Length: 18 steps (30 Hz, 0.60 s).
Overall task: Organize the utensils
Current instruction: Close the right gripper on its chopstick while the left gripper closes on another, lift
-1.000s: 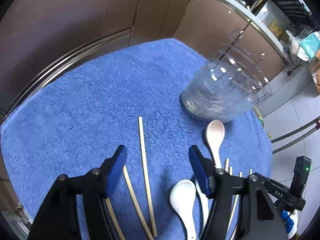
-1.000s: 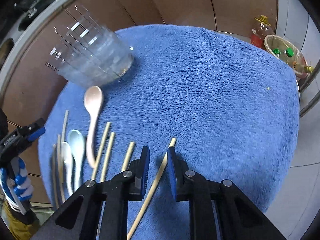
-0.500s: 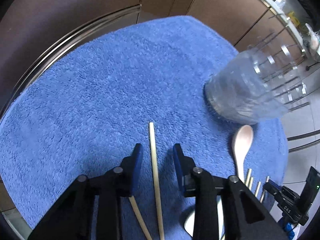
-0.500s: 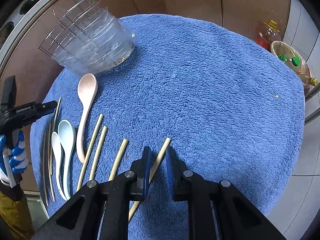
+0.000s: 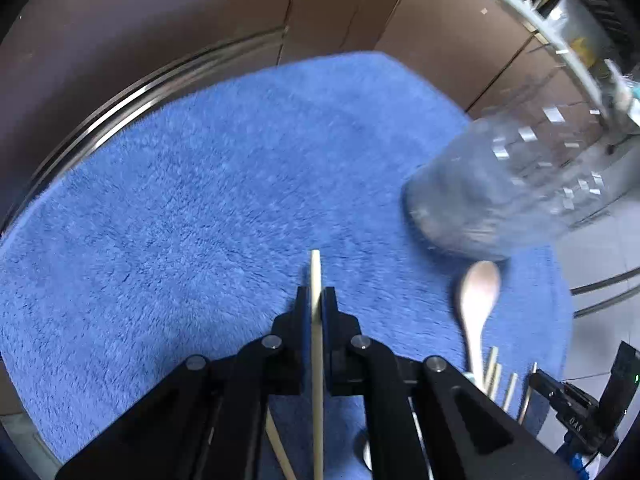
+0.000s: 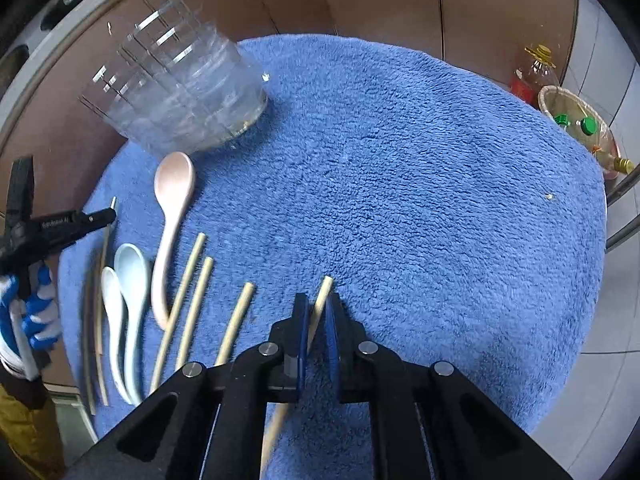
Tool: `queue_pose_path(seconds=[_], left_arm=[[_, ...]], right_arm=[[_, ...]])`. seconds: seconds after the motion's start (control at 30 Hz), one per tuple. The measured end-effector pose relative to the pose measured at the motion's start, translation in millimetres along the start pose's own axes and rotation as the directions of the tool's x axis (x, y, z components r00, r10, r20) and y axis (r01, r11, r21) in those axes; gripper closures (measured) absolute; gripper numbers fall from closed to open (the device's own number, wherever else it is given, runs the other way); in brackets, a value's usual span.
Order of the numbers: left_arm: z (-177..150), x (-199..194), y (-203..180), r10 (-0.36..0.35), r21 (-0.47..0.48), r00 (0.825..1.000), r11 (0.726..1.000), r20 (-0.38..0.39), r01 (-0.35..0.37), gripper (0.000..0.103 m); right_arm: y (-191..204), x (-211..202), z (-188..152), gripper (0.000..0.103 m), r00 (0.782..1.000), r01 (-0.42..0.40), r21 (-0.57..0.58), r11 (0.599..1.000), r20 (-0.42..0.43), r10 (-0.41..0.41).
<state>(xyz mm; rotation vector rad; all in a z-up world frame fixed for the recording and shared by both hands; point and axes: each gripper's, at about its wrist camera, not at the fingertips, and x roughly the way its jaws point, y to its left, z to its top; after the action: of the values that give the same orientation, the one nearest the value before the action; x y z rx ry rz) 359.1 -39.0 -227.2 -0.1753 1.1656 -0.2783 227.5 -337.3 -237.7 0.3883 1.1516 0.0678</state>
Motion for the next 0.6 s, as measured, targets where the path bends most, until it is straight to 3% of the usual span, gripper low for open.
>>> queue_pose_path(seconds=[0.13,0.3,0.5,0.6], left_arm=[[-16,-37,-7,-0.051,0.031,0.995,0.998,0.089,0.049,0.098],[-34,-87,-11,-0.113,0.068,0.972,0.993,0.205,0.102,0.098],[-57,-140,-23,-0.138,0.107,0.945,0.988,0.296,0.111,0.098],[-51,-159,-31,-0.153,0.121,0.928,0.986,0.339,0.118,0.098]], right_arm=[[9,-30,-8,0.096,0.995,-0.036,-0.039,0.999,0.087,0.039],[32,-77,-27,0.097,0.979,-0.029,-0.124,0.992,0.198,0.054],[51,-124,-52,0.097,0.949,-0.031,-0.180,0.983,0.303,0.086],[63,-144,-54,0.098,0.929,-0.025,-0.213,0.977,0.356,0.102]])
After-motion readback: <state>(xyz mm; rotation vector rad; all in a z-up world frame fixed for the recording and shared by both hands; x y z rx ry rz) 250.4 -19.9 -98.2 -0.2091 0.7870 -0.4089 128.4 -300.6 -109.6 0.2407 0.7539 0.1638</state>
